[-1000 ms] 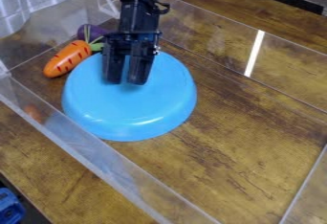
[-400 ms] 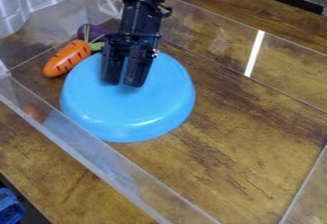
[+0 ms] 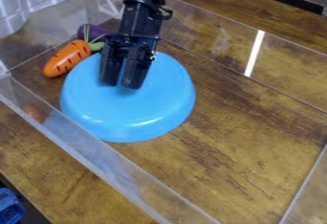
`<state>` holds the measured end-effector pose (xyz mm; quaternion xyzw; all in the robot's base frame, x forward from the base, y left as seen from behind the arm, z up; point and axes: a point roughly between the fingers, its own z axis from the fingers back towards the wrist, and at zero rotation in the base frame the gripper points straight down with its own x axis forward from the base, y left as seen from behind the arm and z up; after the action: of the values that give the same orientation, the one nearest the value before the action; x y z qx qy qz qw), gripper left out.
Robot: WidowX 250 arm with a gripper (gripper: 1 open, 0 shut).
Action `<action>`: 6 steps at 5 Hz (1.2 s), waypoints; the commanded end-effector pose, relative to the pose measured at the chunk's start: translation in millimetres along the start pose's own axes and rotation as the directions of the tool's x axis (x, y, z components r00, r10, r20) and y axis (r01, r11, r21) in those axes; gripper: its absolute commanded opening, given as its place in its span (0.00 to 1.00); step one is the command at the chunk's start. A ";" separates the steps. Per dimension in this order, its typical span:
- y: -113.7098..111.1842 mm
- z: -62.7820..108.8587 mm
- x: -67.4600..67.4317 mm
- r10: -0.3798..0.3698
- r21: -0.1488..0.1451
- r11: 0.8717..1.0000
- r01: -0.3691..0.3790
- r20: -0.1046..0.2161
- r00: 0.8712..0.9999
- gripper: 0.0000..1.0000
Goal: Move the carrot to the right side
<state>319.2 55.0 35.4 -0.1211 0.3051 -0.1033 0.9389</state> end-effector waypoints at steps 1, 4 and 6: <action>-7.9 14.9 -6.5 -0.037 0.042 0.998 0.036 0.030 0.999 0.00; -12.8 17.0 -10.4 -0.060 0.071 0.996 0.059 0.007 0.998 0.00; -15.5 18.2 -12.8 -0.073 0.089 0.993 0.073 -0.007 0.997 0.00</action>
<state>312.4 51.0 36.4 -0.1016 0.3325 -0.1343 0.9279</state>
